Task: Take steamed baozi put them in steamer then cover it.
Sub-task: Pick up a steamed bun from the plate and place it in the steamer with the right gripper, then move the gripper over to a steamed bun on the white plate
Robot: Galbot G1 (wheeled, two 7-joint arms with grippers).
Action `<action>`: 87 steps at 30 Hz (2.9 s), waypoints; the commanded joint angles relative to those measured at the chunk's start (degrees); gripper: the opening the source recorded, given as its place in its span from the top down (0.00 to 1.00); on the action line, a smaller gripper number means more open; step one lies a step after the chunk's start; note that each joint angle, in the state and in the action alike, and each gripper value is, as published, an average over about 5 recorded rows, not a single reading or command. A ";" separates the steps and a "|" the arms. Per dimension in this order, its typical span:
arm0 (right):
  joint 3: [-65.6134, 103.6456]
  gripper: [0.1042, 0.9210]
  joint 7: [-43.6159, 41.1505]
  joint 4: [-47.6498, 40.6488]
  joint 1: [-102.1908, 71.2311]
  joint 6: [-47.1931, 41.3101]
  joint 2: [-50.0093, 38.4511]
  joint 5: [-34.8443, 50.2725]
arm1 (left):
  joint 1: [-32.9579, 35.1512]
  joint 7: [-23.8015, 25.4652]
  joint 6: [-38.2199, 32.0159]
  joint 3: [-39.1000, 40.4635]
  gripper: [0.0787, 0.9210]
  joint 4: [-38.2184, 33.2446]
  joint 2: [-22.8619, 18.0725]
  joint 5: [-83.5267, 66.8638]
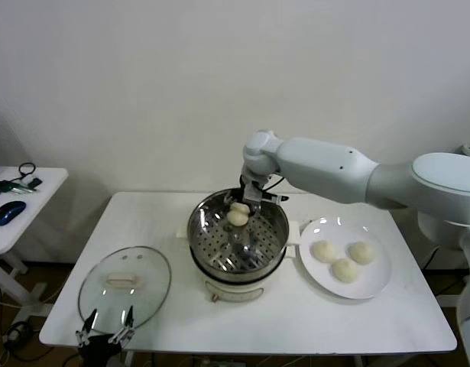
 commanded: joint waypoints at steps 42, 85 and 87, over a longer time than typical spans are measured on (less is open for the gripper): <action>-18.44 0.12 1.94 16.99 7.52 -45.12 -39.21 46.83 | -0.98 0.03 0.32 0.20 0.12 -0.65 0.23 0.05; 3.20 0.33 4.36 -1.29 -16.58 -47.25 -25.19 32.15 | -0.10 -0.17 -0.74 -0.89 0.12 0.04 -0.53 0.04; 3.43 0.37 3.97 -0.82 -16.01 -47.16 -25.43 32.75 | -0.18 -0.17 -0.69 -0.89 0.12 -0.06 -0.51 0.04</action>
